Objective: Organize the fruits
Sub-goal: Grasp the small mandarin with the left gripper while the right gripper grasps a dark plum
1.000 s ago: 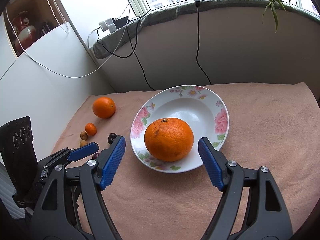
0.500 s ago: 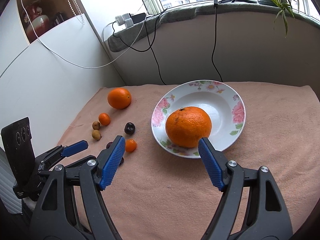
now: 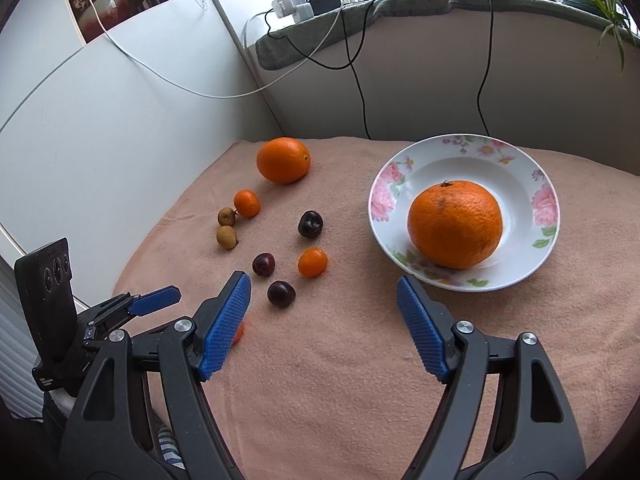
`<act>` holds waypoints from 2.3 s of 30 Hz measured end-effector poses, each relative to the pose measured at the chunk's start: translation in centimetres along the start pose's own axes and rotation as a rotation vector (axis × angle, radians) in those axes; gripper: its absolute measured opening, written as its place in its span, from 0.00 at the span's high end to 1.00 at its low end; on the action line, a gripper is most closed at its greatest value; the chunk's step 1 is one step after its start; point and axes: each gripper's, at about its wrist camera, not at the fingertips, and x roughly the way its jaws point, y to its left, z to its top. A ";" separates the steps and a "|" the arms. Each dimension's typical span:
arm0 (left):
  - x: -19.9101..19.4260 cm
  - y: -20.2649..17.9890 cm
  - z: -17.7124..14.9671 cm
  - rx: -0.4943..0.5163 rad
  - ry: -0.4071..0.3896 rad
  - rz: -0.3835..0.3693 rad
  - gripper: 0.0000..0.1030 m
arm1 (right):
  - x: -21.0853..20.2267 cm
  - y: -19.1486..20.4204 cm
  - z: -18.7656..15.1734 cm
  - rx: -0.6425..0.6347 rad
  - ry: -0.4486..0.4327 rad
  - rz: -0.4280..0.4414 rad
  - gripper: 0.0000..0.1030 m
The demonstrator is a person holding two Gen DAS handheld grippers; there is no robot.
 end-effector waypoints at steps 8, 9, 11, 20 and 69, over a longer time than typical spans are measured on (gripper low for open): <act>0.8 0.2 -1.0 -0.001 0.028 -0.015 0.37 | 2.3 1.7 -0.6 -0.039 0.043 0.018 0.24; 0.9 0.2 -1.0 -0.002 0.030 -0.018 0.37 | 2.6 1.9 -0.6 -0.045 0.048 0.018 0.24; 1.0 0.2 -1.1 -0.001 0.031 -0.021 0.38 | 3.2 2.3 -0.7 -0.056 0.061 0.020 0.27; 1.6 0.4 -1.4 -0.003 0.039 -0.025 0.48 | 6.5 4.0 -1.1 -0.130 0.121 -0.015 0.49; 3.1 -0.1 1.3 -0.003 0.029 -0.072 0.62 | 4.7 3.1 0.7 -0.118 0.072 -0.073 0.75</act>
